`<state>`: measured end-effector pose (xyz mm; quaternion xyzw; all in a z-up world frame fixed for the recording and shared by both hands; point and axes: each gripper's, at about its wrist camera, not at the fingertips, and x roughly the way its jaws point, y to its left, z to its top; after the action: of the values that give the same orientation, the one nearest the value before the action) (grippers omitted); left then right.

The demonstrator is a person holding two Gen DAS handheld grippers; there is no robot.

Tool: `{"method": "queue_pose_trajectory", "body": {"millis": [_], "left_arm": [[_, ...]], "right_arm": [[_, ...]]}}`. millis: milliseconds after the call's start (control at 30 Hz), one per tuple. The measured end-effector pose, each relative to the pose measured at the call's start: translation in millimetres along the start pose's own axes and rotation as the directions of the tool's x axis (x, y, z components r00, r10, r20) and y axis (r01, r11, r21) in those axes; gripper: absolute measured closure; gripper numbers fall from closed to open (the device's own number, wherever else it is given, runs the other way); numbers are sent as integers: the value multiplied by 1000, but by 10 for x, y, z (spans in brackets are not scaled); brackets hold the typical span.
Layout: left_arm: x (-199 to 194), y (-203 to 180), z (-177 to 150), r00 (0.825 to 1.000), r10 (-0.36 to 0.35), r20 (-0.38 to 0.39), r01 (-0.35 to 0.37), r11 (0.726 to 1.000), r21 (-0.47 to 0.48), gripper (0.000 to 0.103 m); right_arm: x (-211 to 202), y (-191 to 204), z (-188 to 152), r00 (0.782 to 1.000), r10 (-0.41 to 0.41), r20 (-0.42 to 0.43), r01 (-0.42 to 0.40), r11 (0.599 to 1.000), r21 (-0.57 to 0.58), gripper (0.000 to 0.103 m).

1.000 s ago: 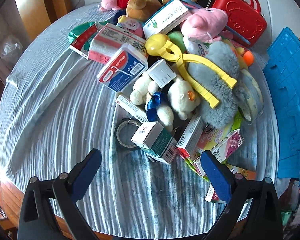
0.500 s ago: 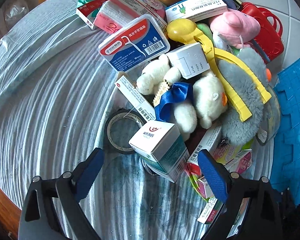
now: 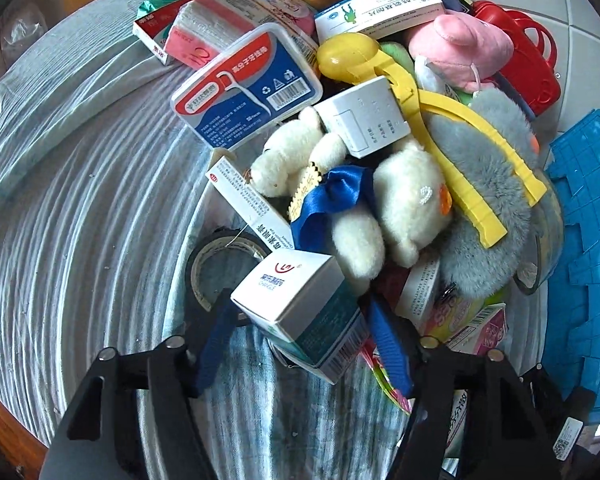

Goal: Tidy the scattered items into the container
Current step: 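Grasp the white cube box with the left tool while the right tool grasps the Buluofen box, then lift and carry the white box and Buluofen box over the blue crate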

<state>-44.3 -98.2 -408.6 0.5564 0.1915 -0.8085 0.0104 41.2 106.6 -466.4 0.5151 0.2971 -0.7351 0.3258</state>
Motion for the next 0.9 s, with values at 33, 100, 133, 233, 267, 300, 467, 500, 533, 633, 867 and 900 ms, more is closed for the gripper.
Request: {"method": "queue_pose_trajectory", "body": {"millis": [33,100,133,233,267,300,467,500,533,633,867,900], "left_arm": [[-18,-23,4,1000,1,6,-1,1000,9,46],[-58,-49,11,1000,0,16,0,1000,15,50],[-82,-59,12,1000,-2,22,1,1000,19,51],[-161,-83,14,999,-7,37,6,999,34,51],[-186,-89,13,999,-8,40,6,999,39,51],[-207,-95,10,999,-7,44,5,999,44,51],[-301,-102,21,998,-10,59,7,999,46,51],[-309,-94,79,998,-11,61,8,999,47,51],[-337,-82,82,998,-12,65,9,999,47,51],[-444,-36,46,997,-12,76,9,999,51,51],[-542,-40,165,996,-16,89,9,997,70,51],[-559,-32,176,996,-17,91,11,998,68,51]], "right_arm": [[-8,-20,-1,1000,4,2,-4,1000,11,6],[-18,-56,-5,1000,12,0,-12,1000,29,8],[-26,-78,-9,1000,21,0,-21,999,41,8],[-80,-149,-11,1000,22,13,-23,997,74,9],[-110,-175,-9,1000,22,21,-24,996,84,10],[-140,-199,-6,999,21,29,-24,995,94,10],[-270,-301,1,998,12,55,-19,991,131,11],[-303,-319,-1,998,8,61,-17,990,139,11],[-339,-333,-3,998,5,68,-15,989,146,11],[-460,-372,2,996,-1,92,-14,987,158,11],[-700,-406,5,992,-20,128,-6,980,200,11],[-711,-412,10,991,-22,129,-4,980,200,11]]}}
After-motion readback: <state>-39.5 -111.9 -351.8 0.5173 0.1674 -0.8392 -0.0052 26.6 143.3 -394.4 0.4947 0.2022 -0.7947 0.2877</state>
